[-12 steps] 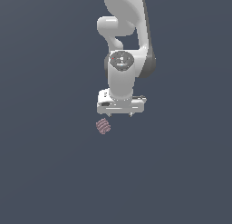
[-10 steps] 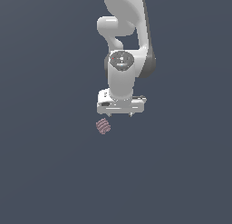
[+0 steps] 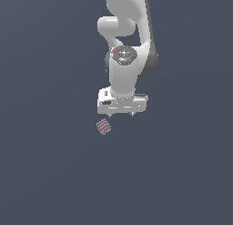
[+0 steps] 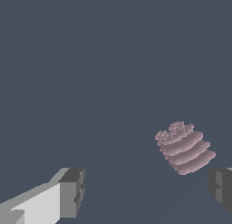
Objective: Pick up the object and move it to a goal position.
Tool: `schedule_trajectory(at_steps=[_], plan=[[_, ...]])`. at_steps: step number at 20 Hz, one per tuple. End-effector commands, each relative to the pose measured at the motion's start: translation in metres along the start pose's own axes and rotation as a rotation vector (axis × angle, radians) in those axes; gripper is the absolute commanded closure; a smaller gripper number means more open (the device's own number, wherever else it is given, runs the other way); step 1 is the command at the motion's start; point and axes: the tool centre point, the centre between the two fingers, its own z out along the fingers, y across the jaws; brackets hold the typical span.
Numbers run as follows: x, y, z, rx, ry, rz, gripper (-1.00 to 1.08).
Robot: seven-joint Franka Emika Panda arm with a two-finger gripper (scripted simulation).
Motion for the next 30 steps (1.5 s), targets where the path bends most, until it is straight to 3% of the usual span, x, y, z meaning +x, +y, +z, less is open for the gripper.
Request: schedule_trajectory(at_steps=[1, 13, 30], plan=[[0.0, 0.0, 0.0, 0.0, 0.0, -0.002, -0.92], [-0.002, 0.018, 0.014, -0.004, 0.002, -0.099, -0.92], [-0.014, 0.075, 0.061, -0.01, 0.009, -0.431, -0.92]])
